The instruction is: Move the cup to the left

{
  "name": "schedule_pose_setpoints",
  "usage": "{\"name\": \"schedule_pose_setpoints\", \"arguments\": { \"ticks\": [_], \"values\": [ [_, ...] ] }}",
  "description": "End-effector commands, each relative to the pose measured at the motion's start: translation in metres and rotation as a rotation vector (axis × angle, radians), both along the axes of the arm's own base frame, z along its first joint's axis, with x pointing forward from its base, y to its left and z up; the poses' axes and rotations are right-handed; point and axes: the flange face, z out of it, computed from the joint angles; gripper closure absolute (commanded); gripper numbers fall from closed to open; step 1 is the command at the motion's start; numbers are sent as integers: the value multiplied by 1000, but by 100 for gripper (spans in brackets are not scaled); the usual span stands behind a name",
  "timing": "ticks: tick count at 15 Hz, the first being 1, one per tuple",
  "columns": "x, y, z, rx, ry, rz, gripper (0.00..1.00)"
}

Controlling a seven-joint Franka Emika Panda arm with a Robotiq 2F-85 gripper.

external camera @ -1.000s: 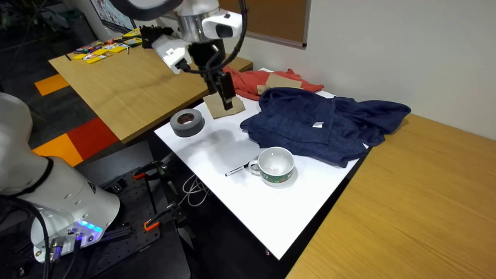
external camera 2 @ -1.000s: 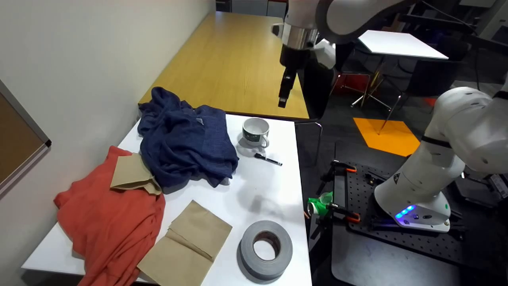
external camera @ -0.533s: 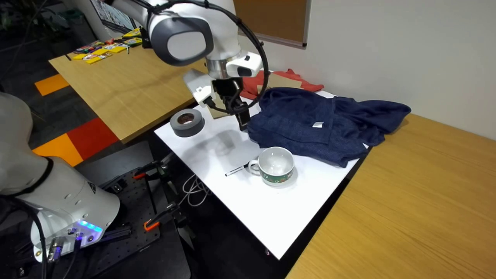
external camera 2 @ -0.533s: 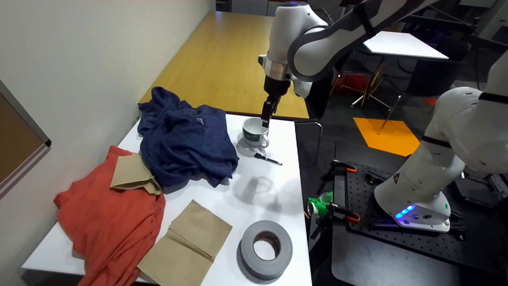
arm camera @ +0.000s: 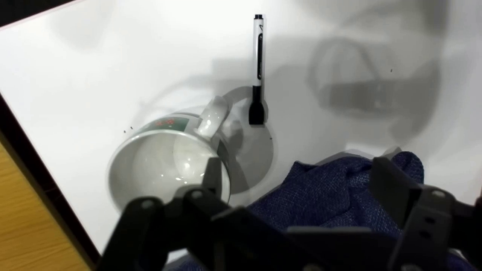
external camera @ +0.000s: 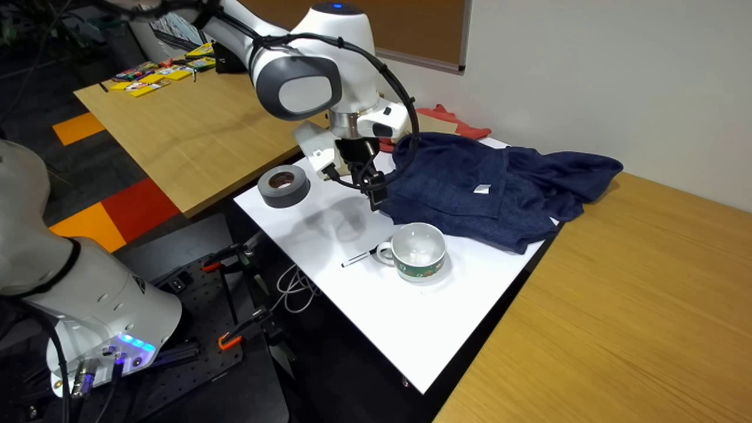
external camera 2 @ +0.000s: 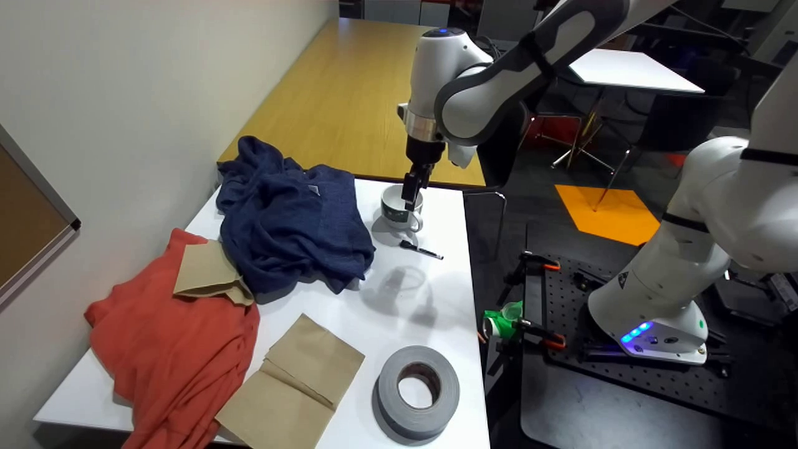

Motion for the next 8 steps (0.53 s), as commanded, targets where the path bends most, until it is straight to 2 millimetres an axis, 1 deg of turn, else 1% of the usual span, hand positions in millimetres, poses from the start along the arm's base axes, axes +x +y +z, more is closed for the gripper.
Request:
{"name": "schedule_pose_setpoints", "arguments": {
  "ticks": [1, 4, 8],
  "values": [
    [3, -3, 0, -11, -31, -7, 0],
    [17, -11, -10, -2, -106, -54, 0],
    [27, -21, -38, -20, -153, -105, 0]
  ]
}}
